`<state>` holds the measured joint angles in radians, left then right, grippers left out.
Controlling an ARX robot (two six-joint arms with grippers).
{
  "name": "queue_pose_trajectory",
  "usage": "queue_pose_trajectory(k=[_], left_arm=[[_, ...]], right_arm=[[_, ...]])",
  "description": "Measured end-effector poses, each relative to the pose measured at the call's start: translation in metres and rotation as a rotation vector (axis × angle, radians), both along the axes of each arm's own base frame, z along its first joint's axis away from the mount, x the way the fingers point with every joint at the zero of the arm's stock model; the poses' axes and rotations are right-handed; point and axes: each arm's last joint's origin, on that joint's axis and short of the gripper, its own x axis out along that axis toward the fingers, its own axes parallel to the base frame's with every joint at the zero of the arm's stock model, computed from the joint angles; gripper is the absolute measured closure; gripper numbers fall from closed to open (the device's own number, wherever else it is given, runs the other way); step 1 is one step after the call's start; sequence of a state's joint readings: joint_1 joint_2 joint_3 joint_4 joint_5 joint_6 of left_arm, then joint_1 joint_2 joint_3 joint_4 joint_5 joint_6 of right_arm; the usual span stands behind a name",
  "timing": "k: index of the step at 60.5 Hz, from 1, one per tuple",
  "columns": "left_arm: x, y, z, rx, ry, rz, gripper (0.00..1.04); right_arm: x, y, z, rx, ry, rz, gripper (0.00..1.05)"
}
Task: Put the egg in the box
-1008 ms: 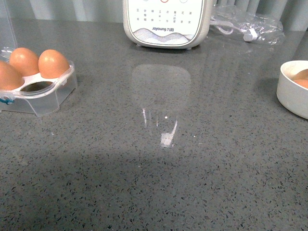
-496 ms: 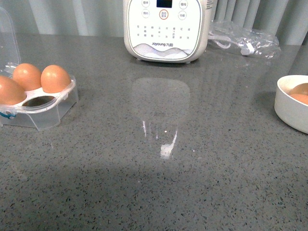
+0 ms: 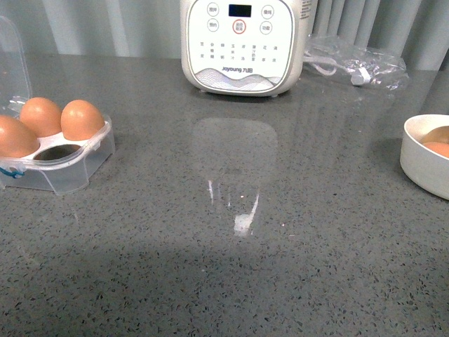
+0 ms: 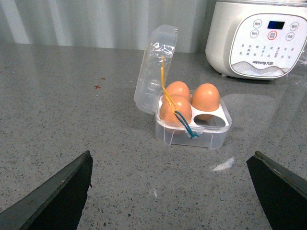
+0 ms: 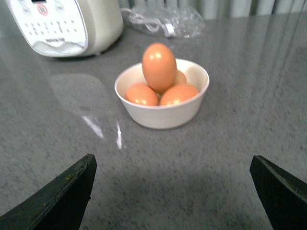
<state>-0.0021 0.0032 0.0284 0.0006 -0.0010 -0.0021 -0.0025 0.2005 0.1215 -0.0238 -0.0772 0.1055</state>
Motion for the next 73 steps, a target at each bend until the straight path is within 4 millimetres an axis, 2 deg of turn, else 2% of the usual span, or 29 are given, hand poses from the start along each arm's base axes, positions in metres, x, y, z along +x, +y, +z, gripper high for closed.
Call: queue_pose_trajectory(k=[5, 16, 33, 42, 53, 73], left_arm=[[0.0, 0.0, 0.0, 0.0, 0.0, 0.0, 0.07], [0.0, 0.0, 0.0, 0.0, 0.0, 0.0, 0.07], [0.0, 0.0, 0.0, 0.0, 0.0, 0.0, 0.07], [0.0, 0.0, 0.0, 0.0, 0.0, 0.0, 0.07], [0.0, 0.0, 0.0, 0.0, 0.0, 0.0, 0.07], [0.0, 0.0, 0.0, 0.0, 0.0, 0.0, 0.07]], right_arm=[[0.012, -0.006, 0.021, -0.009, -0.071, -0.006, 0.07], [0.053, -0.02, 0.047, -0.049, -0.078, -0.058, 0.07], [0.119, -0.026, 0.064, -0.106, 0.049, -0.057, 0.07], [0.139, -0.019, 0.064, -0.148, 0.097, -0.028, 0.07], [0.16, -0.013, 0.053, -0.178, 0.173, -0.002, 0.07], [0.179, -0.006, 0.041, -0.135, 0.235, 0.107, 0.07]])
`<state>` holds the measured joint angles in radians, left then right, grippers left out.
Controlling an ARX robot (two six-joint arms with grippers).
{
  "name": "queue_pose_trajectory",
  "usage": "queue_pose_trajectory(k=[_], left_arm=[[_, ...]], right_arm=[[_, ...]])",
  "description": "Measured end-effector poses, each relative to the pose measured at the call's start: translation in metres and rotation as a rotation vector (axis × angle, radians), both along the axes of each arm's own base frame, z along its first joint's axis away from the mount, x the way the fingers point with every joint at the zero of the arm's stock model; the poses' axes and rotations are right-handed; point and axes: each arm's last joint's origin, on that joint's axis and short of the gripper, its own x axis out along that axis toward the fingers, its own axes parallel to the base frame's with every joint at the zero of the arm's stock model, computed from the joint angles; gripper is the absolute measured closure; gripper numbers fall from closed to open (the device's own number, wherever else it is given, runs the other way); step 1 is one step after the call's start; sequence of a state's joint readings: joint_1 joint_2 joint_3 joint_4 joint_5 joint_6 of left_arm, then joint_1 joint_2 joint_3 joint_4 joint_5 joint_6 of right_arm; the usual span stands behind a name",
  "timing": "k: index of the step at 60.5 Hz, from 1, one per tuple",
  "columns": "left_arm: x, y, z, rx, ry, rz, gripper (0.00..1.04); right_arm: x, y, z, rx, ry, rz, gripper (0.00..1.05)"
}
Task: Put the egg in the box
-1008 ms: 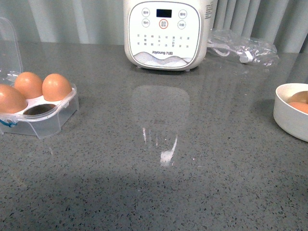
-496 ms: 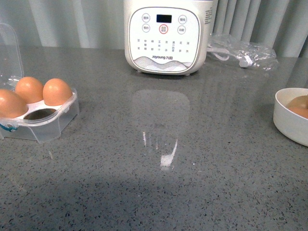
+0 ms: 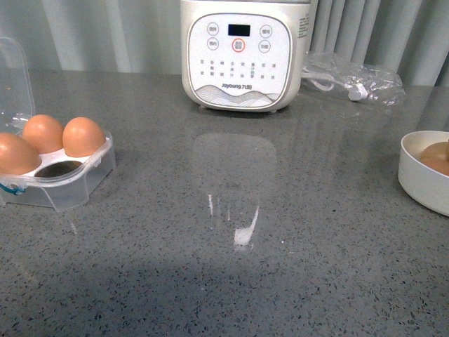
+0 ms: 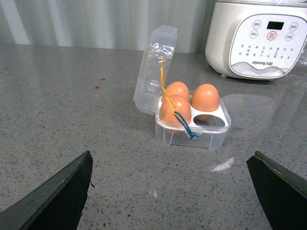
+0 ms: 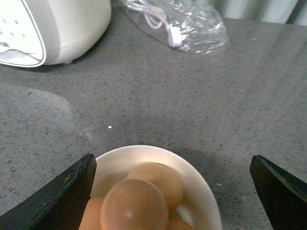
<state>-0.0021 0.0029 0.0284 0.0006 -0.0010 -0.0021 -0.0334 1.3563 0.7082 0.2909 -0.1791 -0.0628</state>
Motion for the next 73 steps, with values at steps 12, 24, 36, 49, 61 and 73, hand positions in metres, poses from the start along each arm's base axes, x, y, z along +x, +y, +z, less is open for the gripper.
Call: queue_pose_trajectory(k=[12, 24, 36, 49, 61, 73], left_arm=[[0.0, 0.0, 0.0, 0.0, 0.0, 0.0, 0.07], [0.0, 0.0, 0.0, 0.0, 0.0, 0.0, 0.07], [0.0, 0.0, 0.0, 0.0, 0.0, 0.0, 0.07], [0.0, 0.0, 0.0, 0.0, 0.0, 0.0, 0.07], [0.0, 0.0, 0.0, 0.0, 0.0, 0.0, 0.07], [0.0, 0.0, 0.0, 0.0, 0.0, 0.0, 0.07]], right_arm=[[0.001, 0.006, -0.006, 0.012, 0.033, 0.031, 0.07], [-0.004, 0.007, -0.016, 0.006, 0.066, 0.045, 0.07], [-0.008, 0.004, -0.024, 0.003, 0.089, 0.047, 0.07], [-0.008, 0.003, -0.024, 0.002, 0.084, 0.05, 0.2], [-0.008, 0.003, -0.023, -0.001, 0.08, 0.051, 0.51], [-0.009, 0.003, -0.021, -0.004, 0.078, 0.052, 0.64]])
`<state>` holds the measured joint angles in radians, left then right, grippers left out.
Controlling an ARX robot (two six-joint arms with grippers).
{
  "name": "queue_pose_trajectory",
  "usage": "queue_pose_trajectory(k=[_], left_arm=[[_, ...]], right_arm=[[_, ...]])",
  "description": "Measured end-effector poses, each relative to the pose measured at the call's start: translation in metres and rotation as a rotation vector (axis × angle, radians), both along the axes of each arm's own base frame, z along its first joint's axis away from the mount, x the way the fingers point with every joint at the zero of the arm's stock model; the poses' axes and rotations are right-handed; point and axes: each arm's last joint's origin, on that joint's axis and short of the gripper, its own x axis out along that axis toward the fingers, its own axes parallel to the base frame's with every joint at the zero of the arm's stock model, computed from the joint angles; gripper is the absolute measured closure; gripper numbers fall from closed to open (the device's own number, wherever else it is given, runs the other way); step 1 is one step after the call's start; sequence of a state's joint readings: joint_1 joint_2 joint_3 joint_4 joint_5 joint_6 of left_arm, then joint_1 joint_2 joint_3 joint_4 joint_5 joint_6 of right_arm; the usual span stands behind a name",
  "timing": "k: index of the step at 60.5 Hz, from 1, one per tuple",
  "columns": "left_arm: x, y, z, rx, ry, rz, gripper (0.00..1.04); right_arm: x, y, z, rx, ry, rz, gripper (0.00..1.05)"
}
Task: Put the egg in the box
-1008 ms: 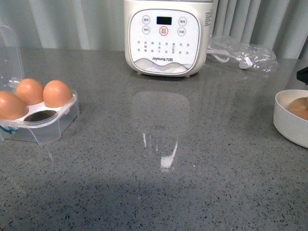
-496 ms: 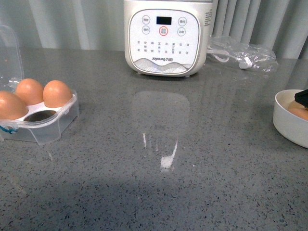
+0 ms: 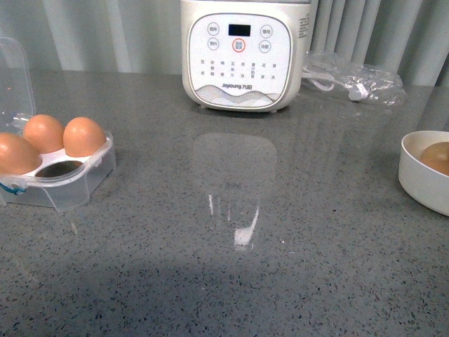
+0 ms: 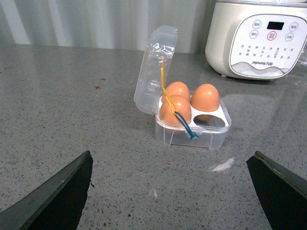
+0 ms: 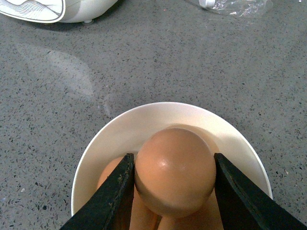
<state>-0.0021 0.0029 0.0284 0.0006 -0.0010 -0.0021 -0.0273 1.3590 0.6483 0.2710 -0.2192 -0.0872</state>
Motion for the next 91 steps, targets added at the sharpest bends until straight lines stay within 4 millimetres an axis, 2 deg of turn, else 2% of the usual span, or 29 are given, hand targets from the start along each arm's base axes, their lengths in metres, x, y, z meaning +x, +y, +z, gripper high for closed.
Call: queue_pose_trajectory(k=[19, 30, 35, 43, 49, 68, 76, 91], left_arm=[[0.0, 0.0, 0.0, 0.0, 0.0, 0.0, 0.07], [0.0, 0.0, 0.0, 0.0, 0.0, 0.0, 0.07], [0.0, 0.0, 0.0, 0.0, 0.0, 0.0, 0.07], [0.0, 0.0, 0.0, 0.0, 0.0, 0.0, 0.07], [0.0, 0.0, 0.0, 0.0, 0.0, 0.0, 0.07], [0.0, 0.0, 0.0, 0.0, 0.0, 0.0, 0.07], [0.0, 0.0, 0.0, 0.0, 0.0, 0.0, 0.07], [0.0, 0.0, 0.0, 0.0, 0.0, 0.0, 0.07]], right_arm=[[-0.009, 0.001, 0.018, -0.001, -0.053, 0.002, 0.64], [-0.01, 0.009, 0.041, 0.021, -0.125, 0.025, 0.64], [-0.004, 0.019, 0.056, 0.043, -0.176, 0.056, 0.64], [0.009, 0.044, 0.073, 0.104, -0.223, 0.141, 0.64], [0.021, 0.071, 0.08, 0.167, -0.232, 0.237, 0.64], [0.042, 0.168, 0.078, 0.309, -0.152, 0.586, 0.64], [0.045, 0.198, 0.072, 0.322, -0.114, 0.703, 0.64], [0.061, 0.22, 0.047, 0.289, -0.029, 0.773, 0.64]])
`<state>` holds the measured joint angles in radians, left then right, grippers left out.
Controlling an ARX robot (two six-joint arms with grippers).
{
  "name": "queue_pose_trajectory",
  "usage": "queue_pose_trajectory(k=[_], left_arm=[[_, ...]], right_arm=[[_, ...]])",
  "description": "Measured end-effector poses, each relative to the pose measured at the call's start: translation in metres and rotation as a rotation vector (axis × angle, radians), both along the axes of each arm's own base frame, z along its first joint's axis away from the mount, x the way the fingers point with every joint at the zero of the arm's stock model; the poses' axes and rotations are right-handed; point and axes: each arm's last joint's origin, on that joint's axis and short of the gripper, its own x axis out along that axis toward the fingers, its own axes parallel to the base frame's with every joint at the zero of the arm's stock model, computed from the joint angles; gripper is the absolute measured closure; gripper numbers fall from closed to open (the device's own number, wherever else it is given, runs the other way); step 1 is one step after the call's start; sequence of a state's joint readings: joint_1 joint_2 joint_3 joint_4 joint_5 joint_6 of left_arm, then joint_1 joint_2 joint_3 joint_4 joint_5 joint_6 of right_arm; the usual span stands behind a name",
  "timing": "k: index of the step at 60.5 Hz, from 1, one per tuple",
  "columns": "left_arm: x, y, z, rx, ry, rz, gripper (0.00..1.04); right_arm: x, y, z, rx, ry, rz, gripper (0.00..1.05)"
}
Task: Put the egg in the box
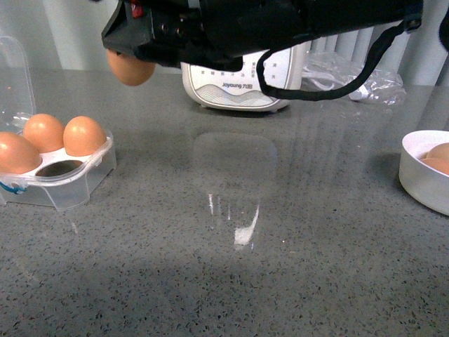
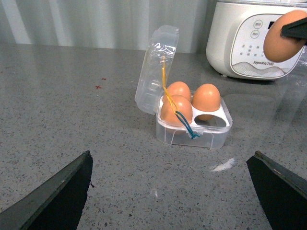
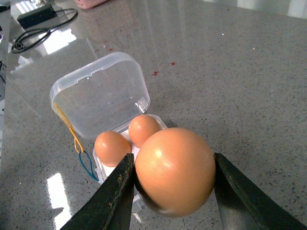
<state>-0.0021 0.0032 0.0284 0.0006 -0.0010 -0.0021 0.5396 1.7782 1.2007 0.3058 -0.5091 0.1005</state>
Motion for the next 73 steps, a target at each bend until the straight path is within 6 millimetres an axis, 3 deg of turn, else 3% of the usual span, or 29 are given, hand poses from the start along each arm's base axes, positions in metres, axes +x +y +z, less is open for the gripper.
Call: queue_pose_trajectory(k=[13, 39, 71, 73], left_arm=[[0.0, 0.0, 0.0, 0.0, 0.0, 0.0, 0.07], [0.0, 0.0, 0.0, 0.0, 0.0, 0.0, 0.07], [0.0, 0.0, 0.0, 0.0, 0.0, 0.0, 0.07], [0.0, 0.0, 0.0, 0.0, 0.0, 0.0, 0.07]], right_arm=[[0.002, 0.02, -0.017, -0.049, 0.004, 0.083, 0.64], [-0.003, 0.061, -0.024, -0.102, -0.038, 0.189, 0.64], [-0.001, 0.069, -0.031, -0.138, -0.044, 0.204, 0.64], [-0.001, 0.069, -0.031, -0.138, -0.044, 0.208, 0.6]])
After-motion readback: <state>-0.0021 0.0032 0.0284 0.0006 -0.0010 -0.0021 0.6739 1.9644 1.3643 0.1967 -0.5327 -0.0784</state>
